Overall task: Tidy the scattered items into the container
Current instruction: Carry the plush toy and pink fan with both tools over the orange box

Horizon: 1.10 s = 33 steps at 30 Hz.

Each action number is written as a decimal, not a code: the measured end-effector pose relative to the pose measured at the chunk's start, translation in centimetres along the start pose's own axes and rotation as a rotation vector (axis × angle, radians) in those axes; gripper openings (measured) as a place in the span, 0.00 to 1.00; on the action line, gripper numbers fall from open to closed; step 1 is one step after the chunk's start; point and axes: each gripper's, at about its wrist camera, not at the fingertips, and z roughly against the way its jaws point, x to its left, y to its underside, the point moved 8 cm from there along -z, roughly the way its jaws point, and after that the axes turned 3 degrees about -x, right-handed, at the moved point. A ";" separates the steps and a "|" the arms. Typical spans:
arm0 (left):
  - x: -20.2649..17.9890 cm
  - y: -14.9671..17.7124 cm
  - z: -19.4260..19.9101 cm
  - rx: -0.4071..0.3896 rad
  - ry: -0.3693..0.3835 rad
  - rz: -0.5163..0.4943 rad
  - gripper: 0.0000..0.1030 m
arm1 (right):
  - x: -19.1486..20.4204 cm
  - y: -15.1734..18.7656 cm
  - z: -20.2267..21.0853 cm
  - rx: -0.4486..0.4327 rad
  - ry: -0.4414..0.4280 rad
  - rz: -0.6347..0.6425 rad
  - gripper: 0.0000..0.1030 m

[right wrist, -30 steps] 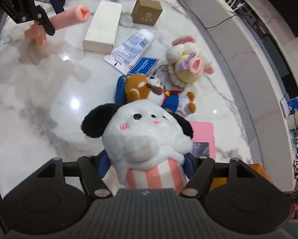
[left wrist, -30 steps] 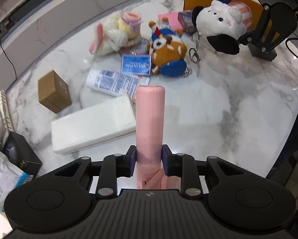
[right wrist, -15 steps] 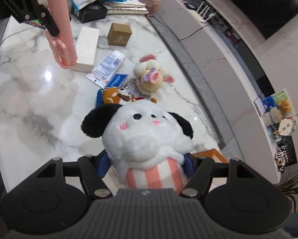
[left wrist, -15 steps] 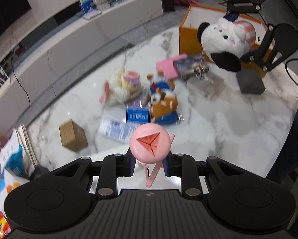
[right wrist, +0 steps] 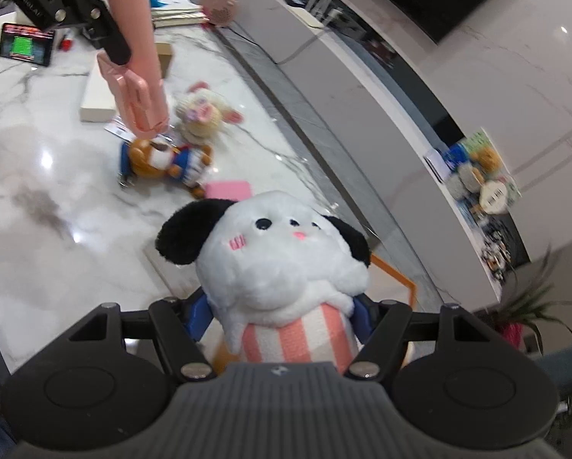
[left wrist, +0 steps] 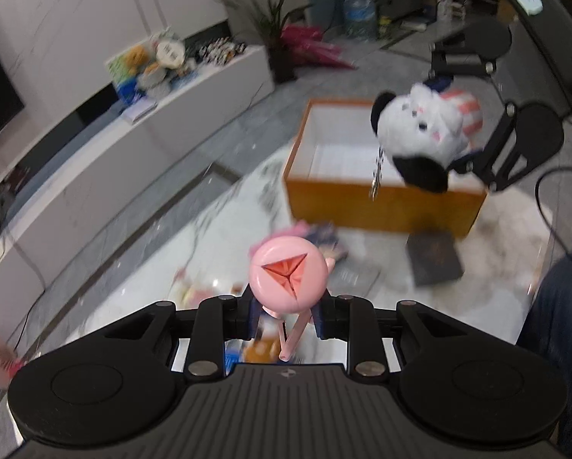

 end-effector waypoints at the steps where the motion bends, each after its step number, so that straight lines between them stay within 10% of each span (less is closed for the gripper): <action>1: -0.5 -1.1 -0.3 -0.015 0.007 -0.002 0.30 | -0.6 0.5 0.3 0.004 0.011 -0.009 0.69; 13: -7.7 -11.3 -7.3 -0.099 0.136 -0.068 0.30 | -5.7 6.8 -0.4 0.074 0.080 -0.099 0.69; 33: -10.8 -11.8 -18.1 -0.041 0.222 -0.037 0.30 | -6.9 14.7 -7.0 0.179 0.047 -0.086 0.69</action>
